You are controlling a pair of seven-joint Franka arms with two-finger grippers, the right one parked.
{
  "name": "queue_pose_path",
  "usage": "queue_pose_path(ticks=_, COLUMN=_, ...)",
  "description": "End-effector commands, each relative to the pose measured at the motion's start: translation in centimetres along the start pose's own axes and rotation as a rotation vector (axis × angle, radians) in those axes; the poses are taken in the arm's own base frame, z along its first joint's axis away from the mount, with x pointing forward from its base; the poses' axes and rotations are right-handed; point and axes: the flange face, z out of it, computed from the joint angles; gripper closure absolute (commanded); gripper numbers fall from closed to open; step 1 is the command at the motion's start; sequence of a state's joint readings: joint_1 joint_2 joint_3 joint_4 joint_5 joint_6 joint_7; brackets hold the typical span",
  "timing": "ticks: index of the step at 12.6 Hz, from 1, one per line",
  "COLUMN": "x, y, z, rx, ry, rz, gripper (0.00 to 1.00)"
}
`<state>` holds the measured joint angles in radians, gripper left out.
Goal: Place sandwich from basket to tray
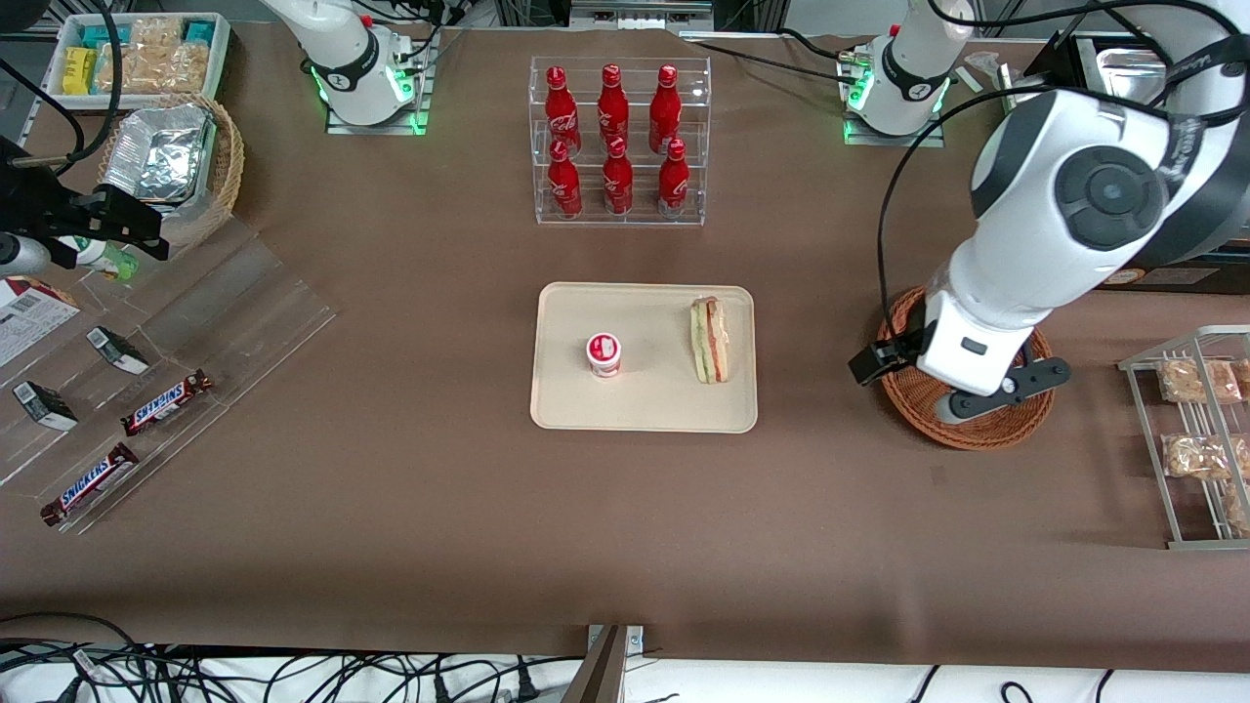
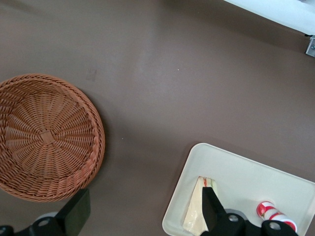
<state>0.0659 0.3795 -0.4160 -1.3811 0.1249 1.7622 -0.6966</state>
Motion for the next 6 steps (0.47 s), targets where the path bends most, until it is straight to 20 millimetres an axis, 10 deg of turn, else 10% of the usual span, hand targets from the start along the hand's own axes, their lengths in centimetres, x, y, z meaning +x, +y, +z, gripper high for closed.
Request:
queue_pose_path(ticks=1, x=-0.1, y=-4.0, z=-3.3, rx=-0.016, ry=-0.031, rz=0.064, gripper=0.0)
queue_pose_path(ticks=6, x=-0.2, y=-11.1, z=-8.0, rx=-0.005, ry=-0.073, rz=0.218, gripper=0.0)
